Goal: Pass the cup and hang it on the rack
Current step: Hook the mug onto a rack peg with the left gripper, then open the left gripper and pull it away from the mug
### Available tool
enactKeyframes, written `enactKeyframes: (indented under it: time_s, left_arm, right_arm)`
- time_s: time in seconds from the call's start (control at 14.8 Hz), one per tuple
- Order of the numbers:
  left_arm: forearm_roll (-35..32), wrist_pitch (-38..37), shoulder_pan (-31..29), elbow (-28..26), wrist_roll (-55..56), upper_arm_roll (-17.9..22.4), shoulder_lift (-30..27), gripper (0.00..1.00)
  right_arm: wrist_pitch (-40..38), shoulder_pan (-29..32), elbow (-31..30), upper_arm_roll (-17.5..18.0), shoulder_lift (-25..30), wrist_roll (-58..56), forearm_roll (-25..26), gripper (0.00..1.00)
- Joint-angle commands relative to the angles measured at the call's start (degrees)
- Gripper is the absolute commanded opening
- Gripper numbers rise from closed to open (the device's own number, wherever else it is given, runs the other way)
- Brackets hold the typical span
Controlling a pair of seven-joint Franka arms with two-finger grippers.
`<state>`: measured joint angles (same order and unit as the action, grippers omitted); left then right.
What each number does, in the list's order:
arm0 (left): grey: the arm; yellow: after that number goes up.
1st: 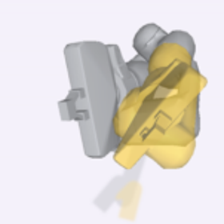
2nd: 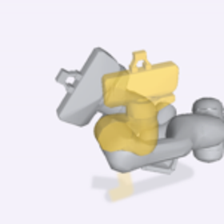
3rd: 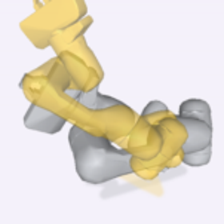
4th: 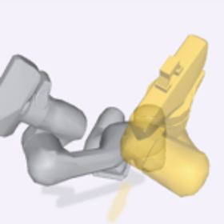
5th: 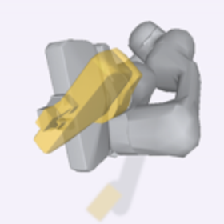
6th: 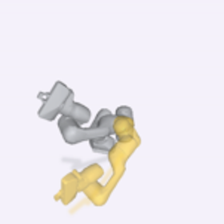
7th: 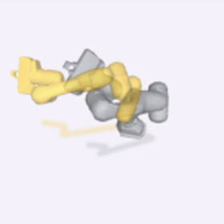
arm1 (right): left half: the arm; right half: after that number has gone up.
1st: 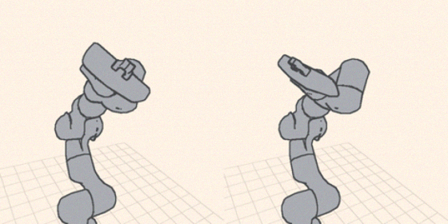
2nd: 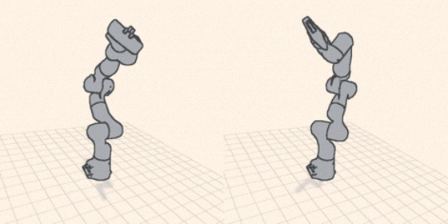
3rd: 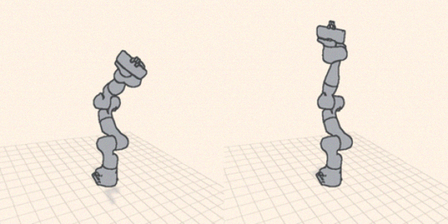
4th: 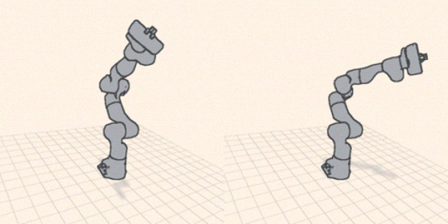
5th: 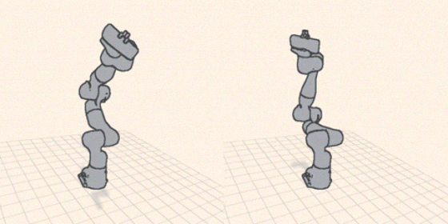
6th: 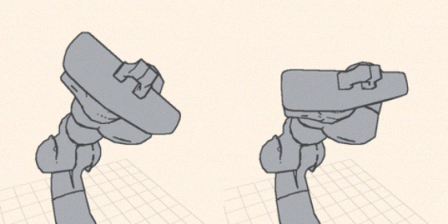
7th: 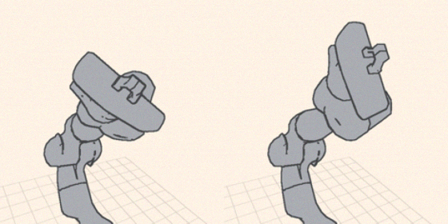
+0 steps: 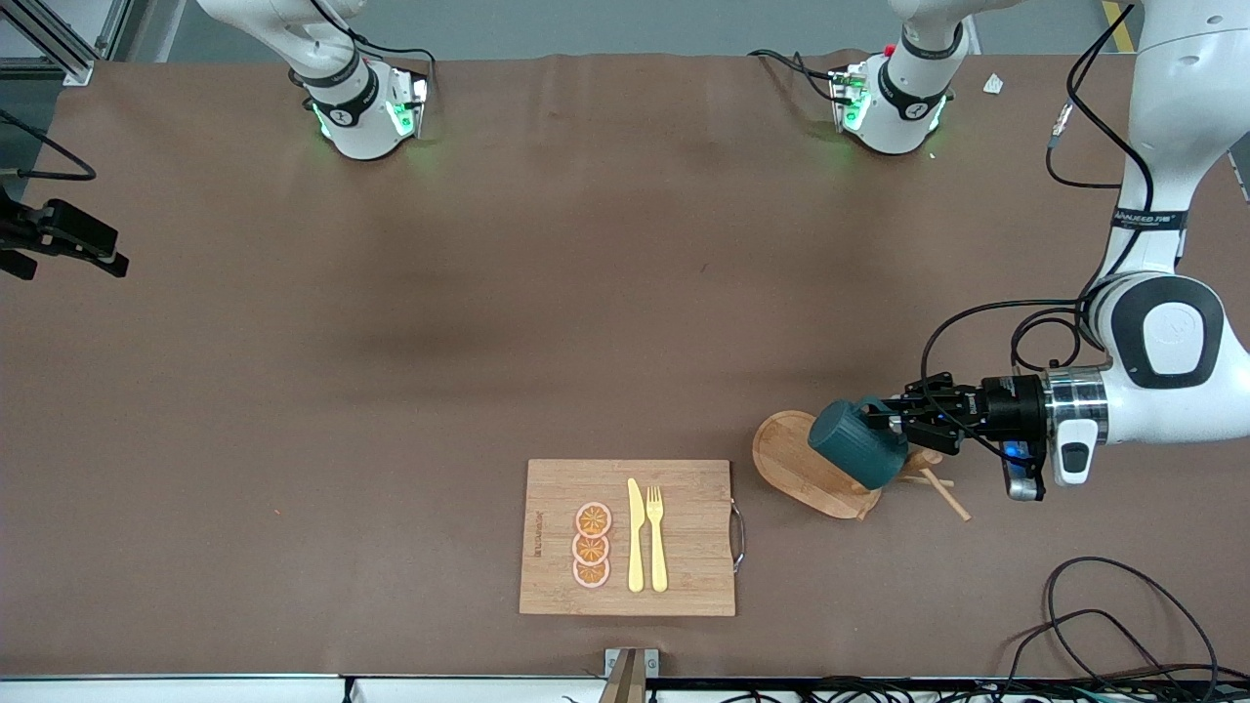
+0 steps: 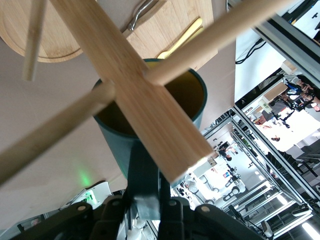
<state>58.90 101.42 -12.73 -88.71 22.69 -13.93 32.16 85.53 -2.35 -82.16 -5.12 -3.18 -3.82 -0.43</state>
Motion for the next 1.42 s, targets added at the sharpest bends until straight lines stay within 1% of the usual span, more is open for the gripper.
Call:
enactKeyframes:
  time_s: [0.0, 0.07, 0.14, 0.2, 0.27, 0.34, 0.41, 0.54, 0.61, 0.74, 0.88, 1.08, 1.28, 1.35]
  left_arm:
    - [2.1, -1.0, -0.6, 0.2, -1.0, -0.5, 0.0, 0.05]
    - [2.3, -1.0, -0.5, 0.2, -1.0, -0.5, 0.1, 0.08]
    - [2.3, -1.0, -0.5, 0.3, -1.0, -0.5, 0.1, 0.17]
    - [2.4, -0.9, -0.5, 0.4, -0.7, -0.4, 0.1, 0.35]
    - [2.4, -0.9, -0.5, 0.5, 0.1, -0.4, -0.1, 0.42]
    - [2.3, -0.9, -0.3, 0.6, 0.6, -0.4, -0.3, 0.53]
    - [2.0, -0.8, -0.3, 0.8, 0.9, -0.4, -0.6, 0.67]
    - [1.4, -0.5, -0.2, 0.9, 1.5, -0.2, -1.2, 0.99]
    - [1.0, -0.4, -0.1, 0.9, 2.5, 0.1, -2.6, 1.0]
    - [-3.5, -0.4, -0.1, 1.3, 5.6, 0.1, -4.9, 1.0]
    - [-10.1, -0.5, -0.1, 3.2, 7.8, 0.0, -7.2, 1.0]
    - [-22.1, -1.0, 0.3, 3.4, 6.8, -1.0, -11.4, 0.99]
    - [-34.9, -1.0, 0.2, 3.4, 3.9, -5.8, -15.0, 0.99]
    - [-38.0, -1.1, 0.1, 3.4, 3.3, -7.1, -16.1, 0.99]
  right_arm:
    - [-0.2, 0.8, -1.2, 0.6, 1.5, -0.5, -0.5, 1.0]
    - [-0.2, 0.8, -1.2, 0.6, 1.5, -0.5, -0.5, 1.0]
    - [-0.2, 0.8, -1.2, 0.6, 1.5, -0.5, -0.5, 1.0]
    - [-0.2, 0.8, -1.2, 0.6, 1.5, -0.5, -0.5, 1.0]
    - [-0.2, 0.8, -1.2, 0.6, 1.5, -0.5, -0.5, 1.0]
    - [-0.2, 0.8, -1.2, 0.6, 1.5, -0.5, -0.5, 1.0]
    - [-0.2, 0.8, -1.2, 0.6, 1.5, -0.5, -0.5, 1.0]
    - [-0.2, 0.8, -1.2, 0.6, 1.5, -0.5, -0.5, 1.0]
    - [-0.2, 0.8, -1.2, 0.6, 1.5, -0.5, -0.5, 1.0]
    - [-0.2, 0.8, -1.2, 0.6, 1.5, -0.5, -0.5, 1.0]
    - [-0.2, 0.9, -1.2, 0.6, 1.5, -0.5, -0.5, 1.0]
    - [-0.2, 0.9, -1.2, 0.6, 1.5, -0.7, -0.5, 1.0]
    - [-0.2, 0.9, -1.2, 0.6, 1.5, -0.6, -0.5, 1.0]
    - [-0.2, 0.9, -1.2, 0.6, 1.5, -0.7, -0.5, 1.0]
